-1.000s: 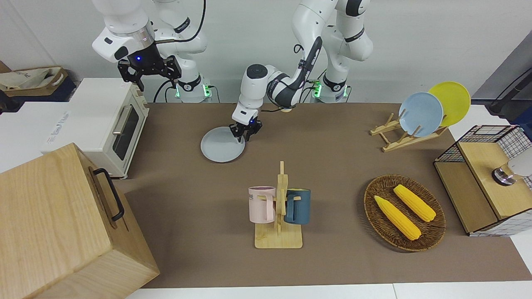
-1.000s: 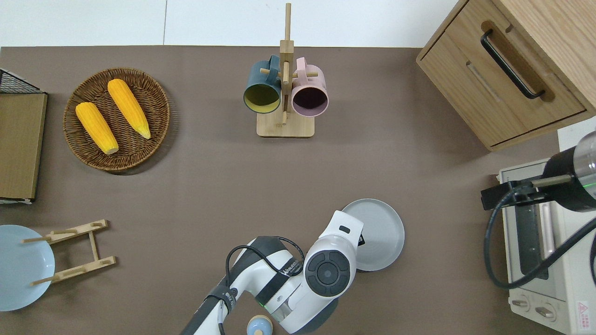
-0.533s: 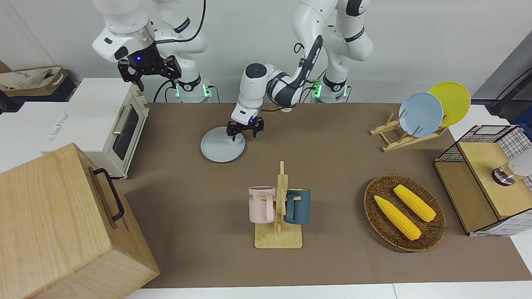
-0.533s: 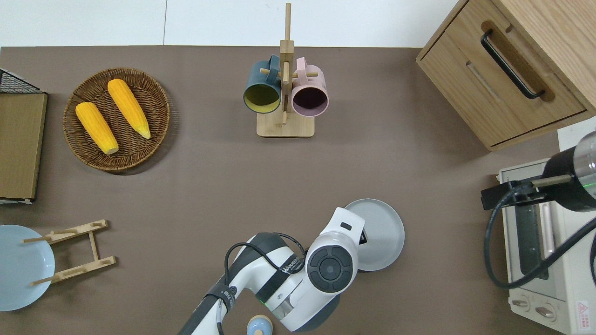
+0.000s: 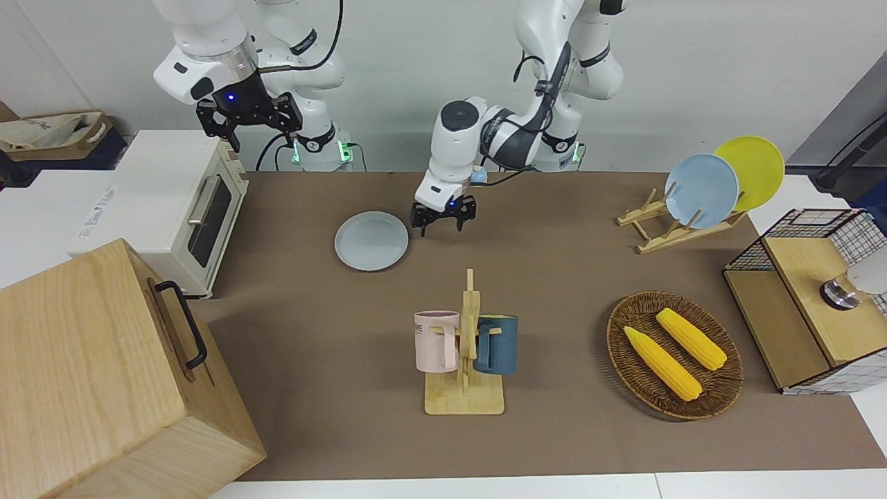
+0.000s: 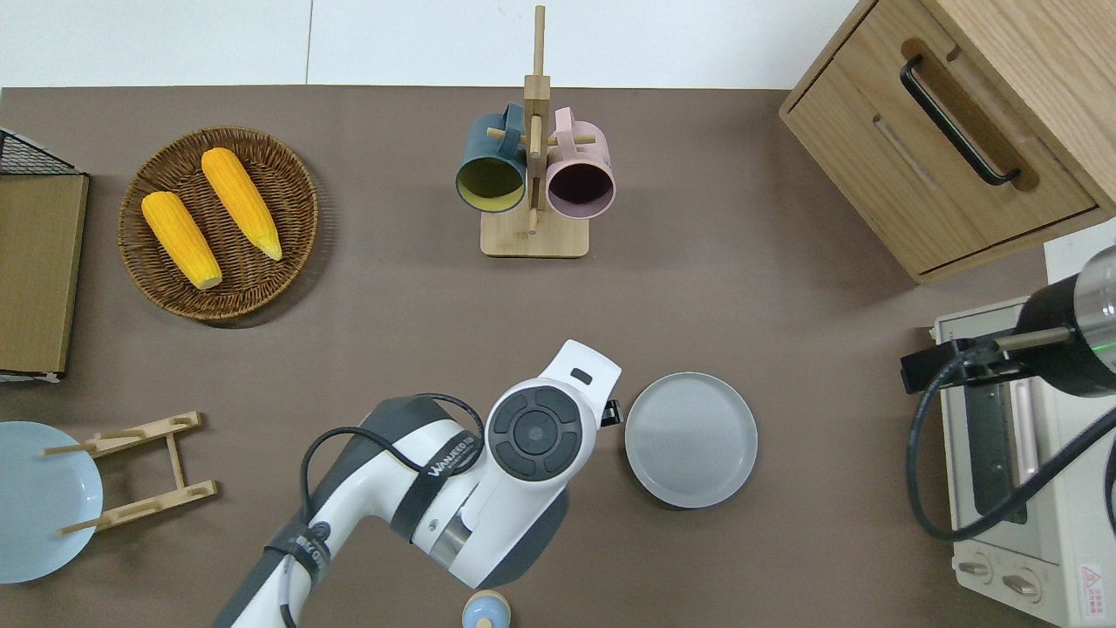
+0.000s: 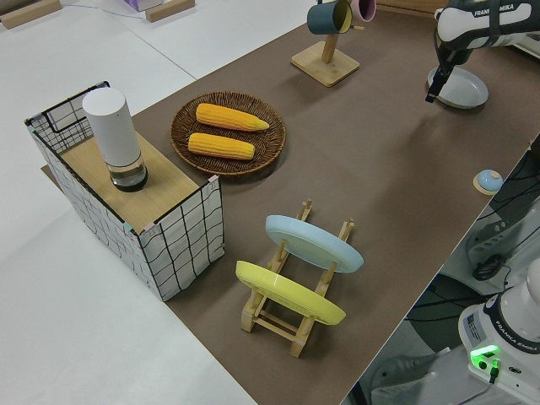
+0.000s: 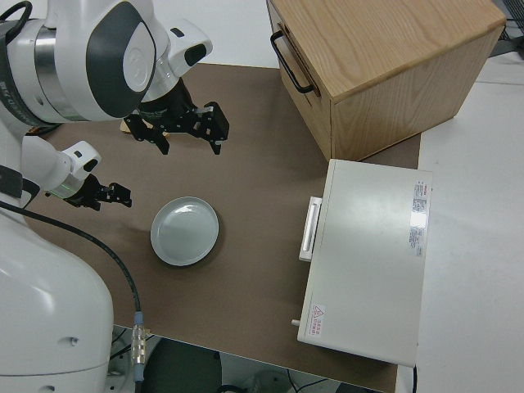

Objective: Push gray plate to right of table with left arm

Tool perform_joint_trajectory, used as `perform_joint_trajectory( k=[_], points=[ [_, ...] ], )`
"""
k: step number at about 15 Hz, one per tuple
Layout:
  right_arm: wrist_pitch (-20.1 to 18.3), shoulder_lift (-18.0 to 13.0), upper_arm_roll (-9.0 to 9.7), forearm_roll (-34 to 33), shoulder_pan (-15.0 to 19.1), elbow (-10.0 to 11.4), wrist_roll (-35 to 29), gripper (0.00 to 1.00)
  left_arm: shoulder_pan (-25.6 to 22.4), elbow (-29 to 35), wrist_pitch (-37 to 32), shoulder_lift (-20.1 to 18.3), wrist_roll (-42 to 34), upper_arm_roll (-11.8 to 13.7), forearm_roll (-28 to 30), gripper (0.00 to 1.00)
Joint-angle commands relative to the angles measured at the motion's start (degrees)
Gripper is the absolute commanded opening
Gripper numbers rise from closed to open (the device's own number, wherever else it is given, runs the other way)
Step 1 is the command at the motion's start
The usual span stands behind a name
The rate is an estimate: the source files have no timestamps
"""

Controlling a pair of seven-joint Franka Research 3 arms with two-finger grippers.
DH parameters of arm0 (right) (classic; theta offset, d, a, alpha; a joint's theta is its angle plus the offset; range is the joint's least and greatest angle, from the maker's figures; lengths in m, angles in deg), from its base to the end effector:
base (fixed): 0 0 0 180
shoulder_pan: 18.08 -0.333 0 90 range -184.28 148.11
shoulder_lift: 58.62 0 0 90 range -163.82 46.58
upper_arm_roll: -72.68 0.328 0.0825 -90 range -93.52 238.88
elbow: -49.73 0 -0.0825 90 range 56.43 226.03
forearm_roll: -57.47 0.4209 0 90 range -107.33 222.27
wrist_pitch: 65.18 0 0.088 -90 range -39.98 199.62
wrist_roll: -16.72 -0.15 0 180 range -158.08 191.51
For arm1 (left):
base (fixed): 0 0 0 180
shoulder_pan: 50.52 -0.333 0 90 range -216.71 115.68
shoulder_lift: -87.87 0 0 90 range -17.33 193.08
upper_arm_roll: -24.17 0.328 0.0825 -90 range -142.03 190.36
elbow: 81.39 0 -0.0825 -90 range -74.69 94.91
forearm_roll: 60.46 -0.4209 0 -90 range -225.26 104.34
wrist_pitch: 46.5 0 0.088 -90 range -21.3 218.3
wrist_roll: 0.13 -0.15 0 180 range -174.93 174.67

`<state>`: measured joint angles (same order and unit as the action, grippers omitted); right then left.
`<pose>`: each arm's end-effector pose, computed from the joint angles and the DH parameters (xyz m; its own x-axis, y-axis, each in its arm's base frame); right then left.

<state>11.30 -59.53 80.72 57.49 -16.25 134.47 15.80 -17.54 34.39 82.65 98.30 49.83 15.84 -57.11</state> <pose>0.5517 0.0607 0.6294 0.9876 0.0911 -0.1280 0.0923 -0.9957 0.0039 0.4674 -0.4142 0.3146 0.9820 0.1876 -0.0232 0.1889 -0.9782 0.0865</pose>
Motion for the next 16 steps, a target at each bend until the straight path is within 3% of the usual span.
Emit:
perform_joint_trajectory(
  k=[1, 9, 16],
  points=[
    [-0.89, -0.14, 0.92, 0.25, 1.07, -0.53, -0.66, 0.983, -5.18, 0.50, -6.34, -4.35, -7.22, -0.20, -0.10, 0.99],
    [-0.89, -0.14, 0.92, 0.25, 1.07, -0.53, -0.75, 0.983, -18.37, -0.64, -19.36, -11.56, -23.06, -0.02, -0.27, 1.00],
    [-0.89, -0.14, 0.92, 0.25, 1.07, -0.53, -0.75, 0.983, -27.61, -8.81, -28.42, -12.18, -37.03, 3.31, -0.98, 1.00]
  ],
)
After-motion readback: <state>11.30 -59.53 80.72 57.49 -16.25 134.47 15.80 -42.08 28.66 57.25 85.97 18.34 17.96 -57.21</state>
